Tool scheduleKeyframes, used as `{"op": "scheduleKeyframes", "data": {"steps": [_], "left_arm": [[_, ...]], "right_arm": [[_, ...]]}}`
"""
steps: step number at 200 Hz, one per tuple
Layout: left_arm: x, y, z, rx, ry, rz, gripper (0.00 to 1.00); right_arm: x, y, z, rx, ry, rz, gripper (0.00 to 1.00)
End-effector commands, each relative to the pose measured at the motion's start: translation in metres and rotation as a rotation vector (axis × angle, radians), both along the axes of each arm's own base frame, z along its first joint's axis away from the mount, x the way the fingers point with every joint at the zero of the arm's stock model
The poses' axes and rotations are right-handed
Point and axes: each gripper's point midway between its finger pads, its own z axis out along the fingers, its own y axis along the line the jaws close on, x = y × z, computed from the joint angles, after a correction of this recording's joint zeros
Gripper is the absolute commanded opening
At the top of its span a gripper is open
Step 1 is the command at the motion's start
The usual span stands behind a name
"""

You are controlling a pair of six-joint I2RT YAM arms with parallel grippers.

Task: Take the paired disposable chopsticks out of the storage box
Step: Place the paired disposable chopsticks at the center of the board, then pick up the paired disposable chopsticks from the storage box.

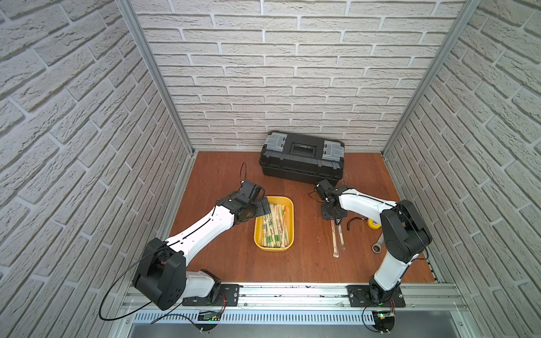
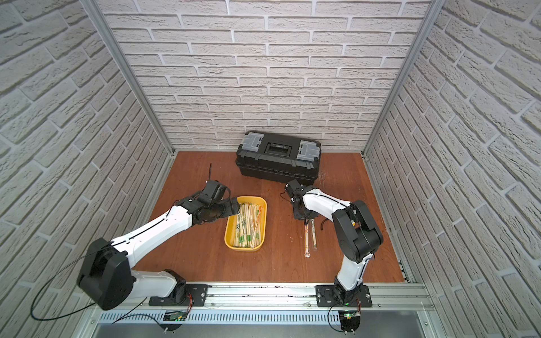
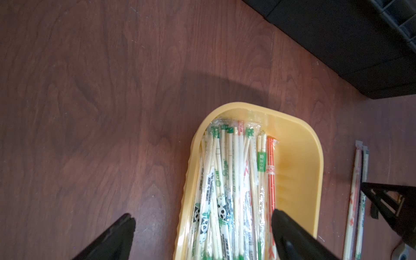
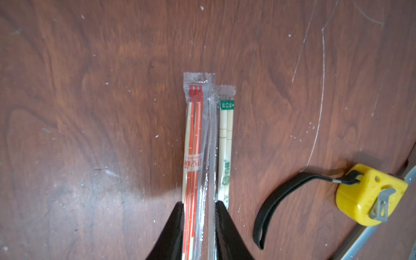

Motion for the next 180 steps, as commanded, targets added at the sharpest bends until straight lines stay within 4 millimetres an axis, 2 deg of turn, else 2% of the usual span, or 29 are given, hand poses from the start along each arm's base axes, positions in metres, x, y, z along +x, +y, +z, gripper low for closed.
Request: {"op": "scheduleKeyframes", "data": {"steps": [1,52,99,141,180], "left_arm": [[-0.001,0.003,0.002,0.011,-0.025,0.010,0.98],[0.000,0.018,-0.005,0.037,-0.016,0.041,0.98],[-0.001,0.036,-0.007,0.037,-0.014,0.076,0.98],[-0.004,0.052,-0.010,0.030,-0.010,0.107,0.98],[-0.006,0.061,-0.009,0.020,-0.016,0.122,0.98]], "right_arm": [[0.006,0.006,0.029,0.066,-0.071,-0.004,0.27],[0.005,0.051,0.076,0.315,-0.154,0.025,0.30],[0.003,0.119,0.105,0.497,-0.162,0.106,0.33],[-0.005,0.176,0.104,0.558,-0.115,0.175,0.36],[-0.014,0.205,0.085,0.541,-0.060,0.198,0.37]]}}
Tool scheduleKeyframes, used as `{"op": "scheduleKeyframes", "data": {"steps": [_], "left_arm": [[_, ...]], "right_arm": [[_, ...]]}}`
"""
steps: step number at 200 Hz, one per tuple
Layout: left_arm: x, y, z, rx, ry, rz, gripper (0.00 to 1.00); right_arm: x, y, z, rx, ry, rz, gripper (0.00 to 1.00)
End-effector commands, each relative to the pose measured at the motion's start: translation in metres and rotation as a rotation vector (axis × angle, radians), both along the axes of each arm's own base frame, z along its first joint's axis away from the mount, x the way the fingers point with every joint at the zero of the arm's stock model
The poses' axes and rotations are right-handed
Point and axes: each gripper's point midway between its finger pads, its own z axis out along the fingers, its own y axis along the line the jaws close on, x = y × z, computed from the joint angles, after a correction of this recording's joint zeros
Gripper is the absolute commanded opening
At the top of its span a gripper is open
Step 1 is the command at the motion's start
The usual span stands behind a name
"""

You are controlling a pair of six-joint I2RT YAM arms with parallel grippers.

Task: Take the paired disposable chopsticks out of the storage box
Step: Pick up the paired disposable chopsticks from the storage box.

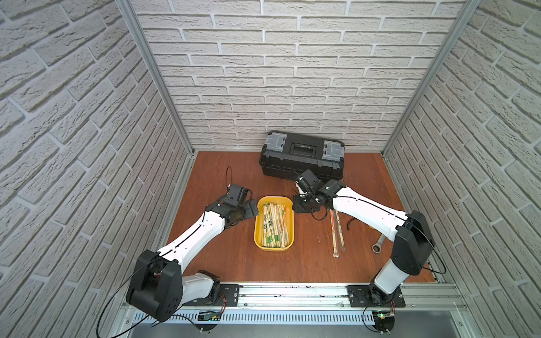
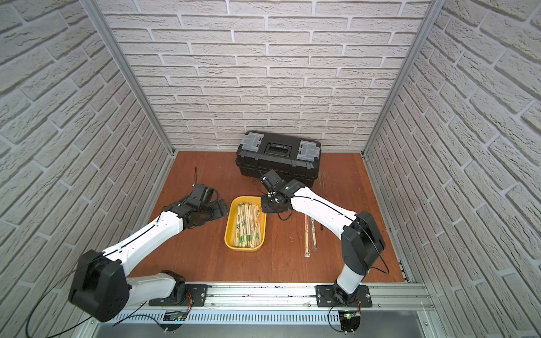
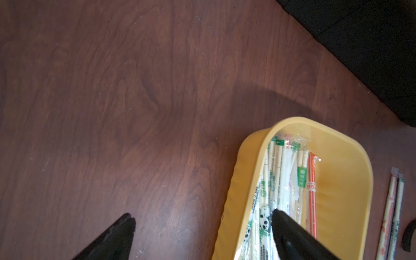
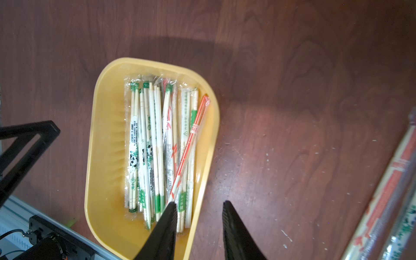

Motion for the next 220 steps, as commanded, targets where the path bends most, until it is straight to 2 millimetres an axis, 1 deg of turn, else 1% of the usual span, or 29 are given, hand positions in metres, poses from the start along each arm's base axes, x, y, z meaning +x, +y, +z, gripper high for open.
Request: {"op": "scheduleKeyframes", "data": {"steps": [1,29,56,151,178,181,184,220], "left_arm": [[-0.002,0.005,0.002,-0.006,-0.018,-0.005,0.98],[-0.003,0.006,0.001,-0.014,-0.018,-0.004,0.98],[-0.003,0.006,0.000,-0.022,-0.018,-0.005,0.98],[-0.008,0.006,-0.005,-0.038,-0.019,-0.003,0.98],[-0.008,0.006,-0.004,-0.037,-0.023,-0.005,0.98],[-0.008,0.006,-0.004,-0.038,-0.022,-0.004,0.98],[-0.008,0.006,-0.004,-0.038,-0.023,-0.006,0.98],[-0.008,0.007,-0.005,-0.037,-0.020,-0.005,0.98]], "right_arm": [[-0.005,0.019,-0.006,0.009,0.024,-0.001,0.37],[-0.012,0.030,-0.020,-0.033,0.043,0.013,0.37],[-0.014,0.038,-0.032,-0.052,0.061,0.011,0.37],[-0.012,0.044,-0.063,-0.120,0.112,-0.020,0.37],[-0.012,0.046,-0.064,-0.112,0.116,-0.024,0.38],[-0.013,0.046,-0.074,-0.129,0.134,-0.024,0.38],[-0.013,0.045,-0.077,-0.134,0.140,-0.024,0.38],[-0.014,0.048,-0.084,-0.133,0.154,-0.018,0.37]]}}
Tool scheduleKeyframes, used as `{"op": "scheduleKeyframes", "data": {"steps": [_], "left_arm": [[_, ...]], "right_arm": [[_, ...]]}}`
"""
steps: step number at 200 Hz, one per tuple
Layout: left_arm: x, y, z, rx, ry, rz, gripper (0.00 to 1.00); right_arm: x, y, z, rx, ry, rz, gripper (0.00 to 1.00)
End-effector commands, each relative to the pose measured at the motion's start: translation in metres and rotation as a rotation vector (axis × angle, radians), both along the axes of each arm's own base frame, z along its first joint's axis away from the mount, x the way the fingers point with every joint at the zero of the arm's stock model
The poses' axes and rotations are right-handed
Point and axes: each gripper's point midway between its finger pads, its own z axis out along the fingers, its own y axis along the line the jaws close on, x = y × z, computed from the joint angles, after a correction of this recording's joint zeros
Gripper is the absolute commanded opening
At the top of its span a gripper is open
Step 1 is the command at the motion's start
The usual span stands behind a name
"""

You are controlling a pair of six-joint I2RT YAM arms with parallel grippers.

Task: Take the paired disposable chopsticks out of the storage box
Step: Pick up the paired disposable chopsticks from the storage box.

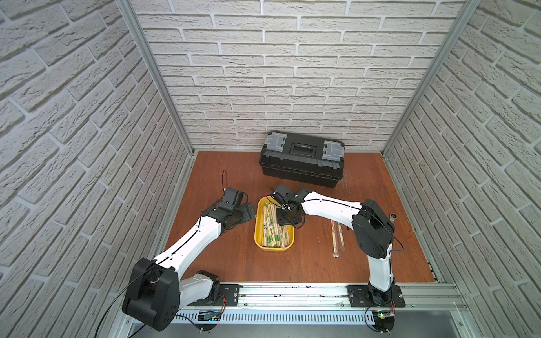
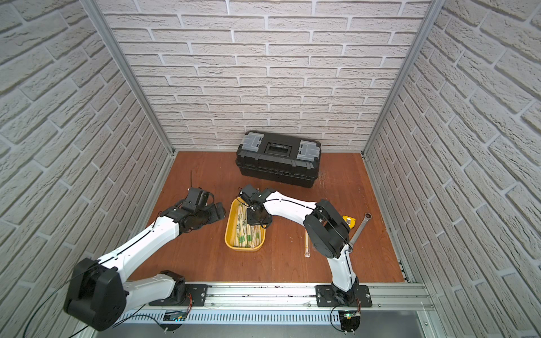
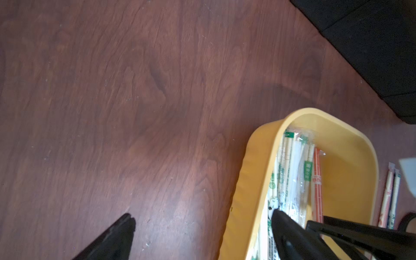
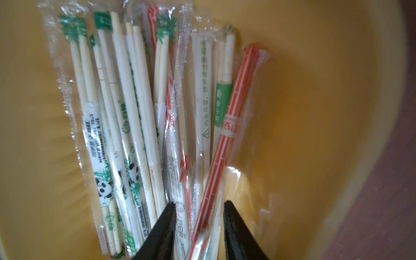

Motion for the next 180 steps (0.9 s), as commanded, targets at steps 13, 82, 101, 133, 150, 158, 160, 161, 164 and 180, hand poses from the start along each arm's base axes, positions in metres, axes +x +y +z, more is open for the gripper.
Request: {"op": "scheduleKeyframes", "data": {"steps": [13,82,101,133,150,158,160,161,164,180], "left_arm": [[0.003,0.001,0.002,-0.005,-0.027,-0.007,0.98],[0.001,0.001,0.005,-0.008,-0.029,-0.004,0.98],[0.001,0.001,0.008,-0.011,-0.033,-0.004,0.98],[0.001,0.000,0.013,-0.022,-0.037,0.003,0.98],[0.001,-0.002,0.019,-0.038,-0.042,0.004,0.98],[0.001,-0.002,0.021,-0.044,-0.044,0.007,0.98],[0.001,-0.003,0.021,-0.047,-0.045,0.007,0.98],[0.001,-0.002,0.022,-0.048,-0.044,0.009,0.98],[0.001,-0.003,0.023,-0.050,-0.046,0.007,0.98],[0.002,-0.004,0.026,-0.059,-0.051,0.011,0.98]], "right_arm": [[-0.001,0.004,-0.004,-0.004,0.011,-0.007,0.35],[-0.002,0.007,0.004,0.028,0.001,-0.004,0.17],[-0.003,0.005,0.006,0.034,-0.002,-0.007,0.14],[-0.006,0.006,0.030,0.092,-0.035,-0.014,0.10],[-0.008,0.005,0.039,0.120,-0.049,-0.022,0.09],[-0.009,0.003,0.044,0.130,-0.058,-0.026,0.09],[-0.010,0.003,0.045,0.132,-0.059,-0.026,0.09],[-0.010,0.003,0.045,0.132,-0.061,-0.027,0.08],[-0.010,0.002,0.048,0.136,-0.065,-0.028,0.08],[-0.011,0.000,0.059,0.153,-0.090,-0.029,0.08]]}}
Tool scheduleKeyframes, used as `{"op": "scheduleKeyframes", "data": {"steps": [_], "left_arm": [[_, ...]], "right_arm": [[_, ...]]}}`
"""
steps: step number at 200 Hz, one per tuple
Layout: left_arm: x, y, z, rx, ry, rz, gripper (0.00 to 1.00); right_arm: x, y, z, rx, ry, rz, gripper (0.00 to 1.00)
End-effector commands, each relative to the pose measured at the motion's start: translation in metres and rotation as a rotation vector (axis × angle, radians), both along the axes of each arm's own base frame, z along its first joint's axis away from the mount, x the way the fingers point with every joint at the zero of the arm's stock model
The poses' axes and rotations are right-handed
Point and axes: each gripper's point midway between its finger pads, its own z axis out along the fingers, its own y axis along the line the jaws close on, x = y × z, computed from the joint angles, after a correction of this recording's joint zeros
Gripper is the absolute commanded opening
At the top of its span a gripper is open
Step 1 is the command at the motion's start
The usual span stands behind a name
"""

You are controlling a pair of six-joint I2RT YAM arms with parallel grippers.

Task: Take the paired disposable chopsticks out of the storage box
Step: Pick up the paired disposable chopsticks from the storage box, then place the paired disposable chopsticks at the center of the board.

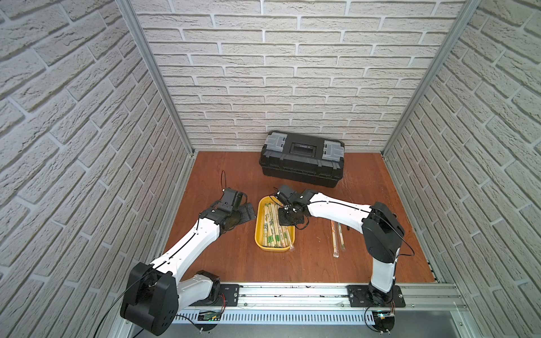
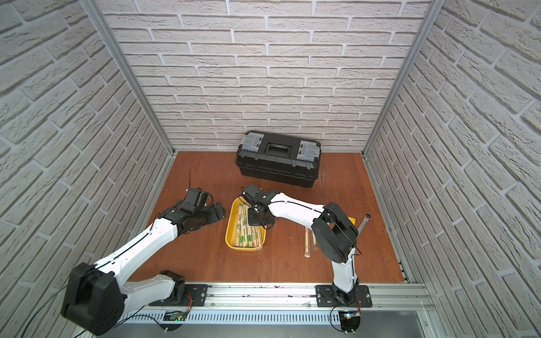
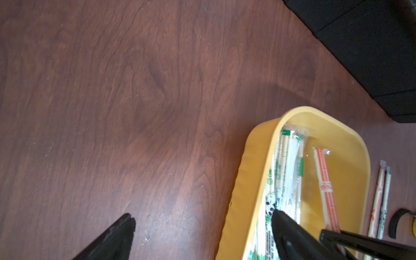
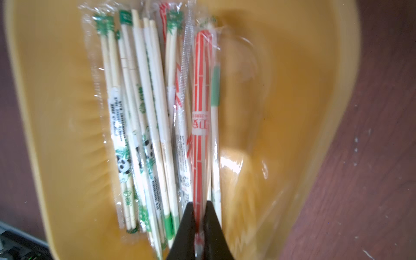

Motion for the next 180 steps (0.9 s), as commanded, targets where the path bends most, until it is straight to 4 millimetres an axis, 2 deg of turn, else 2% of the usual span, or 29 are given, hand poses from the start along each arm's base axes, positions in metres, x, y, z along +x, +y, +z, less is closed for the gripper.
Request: {"op": "scheduleKeyframes", "data": {"steps": [1,40,71,96,138,180], "left_arm": [[0.006,-0.004,0.019,-0.040,-0.039,0.009,0.98],[0.007,-0.008,0.024,-0.057,-0.039,0.014,0.98],[0.008,-0.016,0.026,-0.059,-0.032,0.002,0.98],[0.009,-0.029,0.033,-0.072,-0.036,-0.009,0.98],[0.009,-0.052,0.049,-0.110,-0.009,0.014,0.98],[0.008,-0.064,0.072,-0.144,0.045,0.070,0.98]], "right_arm": [[0.000,0.003,0.030,0.071,-0.063,-0.011,0.08],[0.003,-0.018,0.053,0.055,-0.139,-0.028,0.08],[0.007,-0.056,0.057,-0.025,-0.195,-0.065,0.09],[0.007,-0.093,0.048,-0.117,-0.208,-0.094,0.09],[0.005,-0.148,0.017,-0.279,-0.196,-0.149,0.09],[0.004,-0.173,-0.005,-0.387,-0.191,-0.177,0.08]]}}
